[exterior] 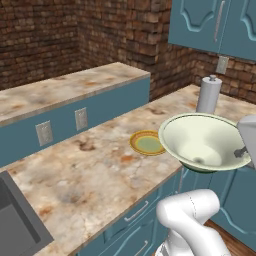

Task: Move the bowls from the cabinet to the plates on the dining table.

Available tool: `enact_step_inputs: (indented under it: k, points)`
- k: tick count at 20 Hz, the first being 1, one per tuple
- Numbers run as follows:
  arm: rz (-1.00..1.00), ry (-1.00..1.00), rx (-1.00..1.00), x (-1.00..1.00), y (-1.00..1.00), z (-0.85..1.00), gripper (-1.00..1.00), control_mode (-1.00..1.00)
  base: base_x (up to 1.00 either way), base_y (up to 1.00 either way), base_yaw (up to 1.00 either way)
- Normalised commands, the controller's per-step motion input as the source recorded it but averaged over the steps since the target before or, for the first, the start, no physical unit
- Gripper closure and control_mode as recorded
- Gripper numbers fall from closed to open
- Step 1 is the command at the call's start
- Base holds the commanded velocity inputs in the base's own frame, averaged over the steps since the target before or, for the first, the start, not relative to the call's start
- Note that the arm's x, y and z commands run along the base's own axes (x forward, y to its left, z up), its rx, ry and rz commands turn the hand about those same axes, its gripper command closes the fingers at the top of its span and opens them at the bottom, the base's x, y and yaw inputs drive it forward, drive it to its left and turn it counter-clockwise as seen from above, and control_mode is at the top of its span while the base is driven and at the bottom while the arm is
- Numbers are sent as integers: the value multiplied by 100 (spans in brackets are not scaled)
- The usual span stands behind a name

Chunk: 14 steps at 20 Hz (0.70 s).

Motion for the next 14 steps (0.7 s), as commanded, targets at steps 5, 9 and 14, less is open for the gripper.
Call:
enact_step_inputs:
  k: [5,9,14]
  points:
    - [0,0,0,14,-2,0,100,-100,7,0,0]
    - [0,0,0,18,-25,0,100,-100,0,0,0]
    - [0,0,0,11,-29,0,100,-100,0,0,0]
